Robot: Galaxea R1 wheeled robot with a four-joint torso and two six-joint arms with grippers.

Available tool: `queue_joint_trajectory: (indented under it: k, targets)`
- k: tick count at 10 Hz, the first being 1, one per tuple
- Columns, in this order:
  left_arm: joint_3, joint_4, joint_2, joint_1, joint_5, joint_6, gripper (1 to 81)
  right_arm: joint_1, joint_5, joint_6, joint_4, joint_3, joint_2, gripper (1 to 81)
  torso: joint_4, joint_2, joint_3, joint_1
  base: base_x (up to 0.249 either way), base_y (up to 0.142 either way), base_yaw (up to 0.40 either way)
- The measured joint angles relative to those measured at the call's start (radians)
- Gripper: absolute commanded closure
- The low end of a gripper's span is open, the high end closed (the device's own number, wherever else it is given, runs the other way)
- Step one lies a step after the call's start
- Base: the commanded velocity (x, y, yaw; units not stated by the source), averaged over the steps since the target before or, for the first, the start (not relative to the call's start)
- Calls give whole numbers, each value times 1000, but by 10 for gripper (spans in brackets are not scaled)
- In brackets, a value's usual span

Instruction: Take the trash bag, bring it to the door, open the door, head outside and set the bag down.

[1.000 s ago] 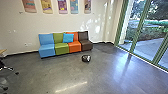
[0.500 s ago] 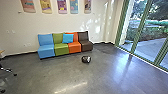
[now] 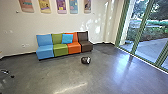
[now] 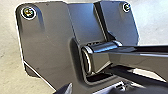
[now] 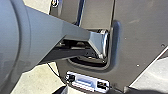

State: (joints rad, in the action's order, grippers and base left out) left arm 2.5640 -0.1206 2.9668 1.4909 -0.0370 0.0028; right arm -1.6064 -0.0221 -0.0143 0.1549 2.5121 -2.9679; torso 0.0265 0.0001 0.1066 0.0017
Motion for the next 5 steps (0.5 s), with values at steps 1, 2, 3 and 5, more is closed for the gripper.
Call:
queue_joint_trajectory:
  k: [1, 2, 3, 5]
  targets:
    - [0, 0, 3, 1, 0, 0, 10, 0, 0, 0, 0, 1, 0, 10, 0, 0, 0, 0, 124, -64, 0]
    - [0, 0, 3, 2, -1, 0, 10, 0, 0, 0, 0, 1, 0, 10, 0, 0, 0, 0, 124, -64, 0]
    - [0, 0, 3, 2, 0, 0, 10, 0, 0, 0, 0, 1, 0, 10, 0, 0, 0, 0, 124, -64, 0]
    - [0, 0, 3, 2, 0, 0, 10, 0, 0, 0, 0, 1, 0, 10, 0, 0, 0, 0, 124, -64, 0]
